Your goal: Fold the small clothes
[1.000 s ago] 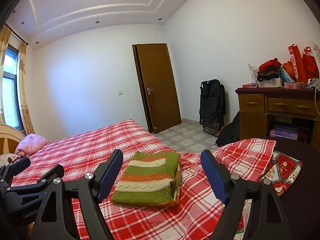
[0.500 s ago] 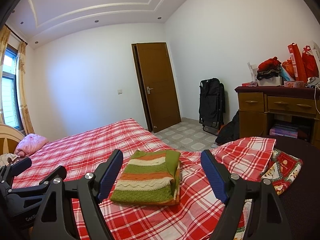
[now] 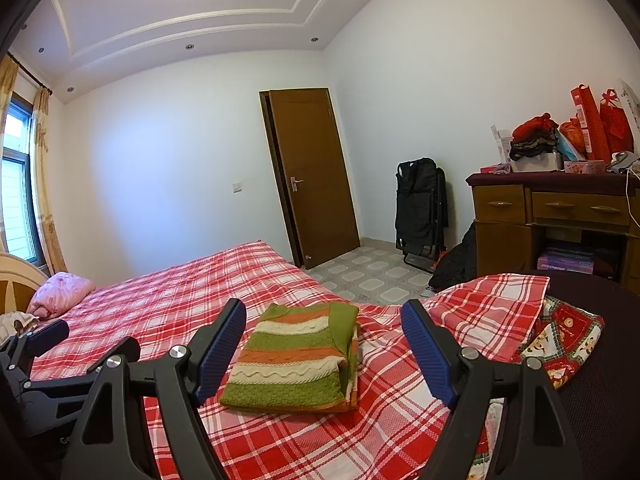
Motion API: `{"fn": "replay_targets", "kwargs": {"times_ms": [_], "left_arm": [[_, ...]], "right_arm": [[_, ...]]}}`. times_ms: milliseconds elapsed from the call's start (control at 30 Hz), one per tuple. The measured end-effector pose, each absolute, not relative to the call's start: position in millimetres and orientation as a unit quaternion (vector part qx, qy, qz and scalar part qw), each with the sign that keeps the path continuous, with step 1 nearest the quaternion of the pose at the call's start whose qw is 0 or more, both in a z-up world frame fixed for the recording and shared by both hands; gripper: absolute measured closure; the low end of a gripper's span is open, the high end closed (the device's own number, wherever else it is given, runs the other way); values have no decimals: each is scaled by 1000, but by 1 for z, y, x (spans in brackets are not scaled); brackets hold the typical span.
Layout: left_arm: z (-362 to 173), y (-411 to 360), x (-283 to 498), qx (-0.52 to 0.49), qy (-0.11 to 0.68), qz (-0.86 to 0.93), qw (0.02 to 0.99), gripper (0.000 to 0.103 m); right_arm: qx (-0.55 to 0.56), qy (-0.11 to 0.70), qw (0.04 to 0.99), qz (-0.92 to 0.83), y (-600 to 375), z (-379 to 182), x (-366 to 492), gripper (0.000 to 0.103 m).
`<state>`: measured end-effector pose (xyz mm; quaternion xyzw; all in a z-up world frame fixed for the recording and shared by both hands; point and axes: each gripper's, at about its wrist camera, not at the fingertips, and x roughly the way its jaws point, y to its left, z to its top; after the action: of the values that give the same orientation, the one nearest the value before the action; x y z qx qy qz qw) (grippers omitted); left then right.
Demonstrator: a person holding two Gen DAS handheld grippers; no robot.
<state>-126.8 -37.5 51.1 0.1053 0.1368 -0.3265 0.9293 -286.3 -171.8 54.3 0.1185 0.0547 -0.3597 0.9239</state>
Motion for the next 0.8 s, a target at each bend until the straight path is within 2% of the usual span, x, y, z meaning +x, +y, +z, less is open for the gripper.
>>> {"fn": "replay_targets", "kwargs": {"times_ms": [800], "left_arm": [[49,-45,-126,106,137,-338,925,0]], "right_arm": [[122,61,920,-367,-174,52,-285,22]]}}
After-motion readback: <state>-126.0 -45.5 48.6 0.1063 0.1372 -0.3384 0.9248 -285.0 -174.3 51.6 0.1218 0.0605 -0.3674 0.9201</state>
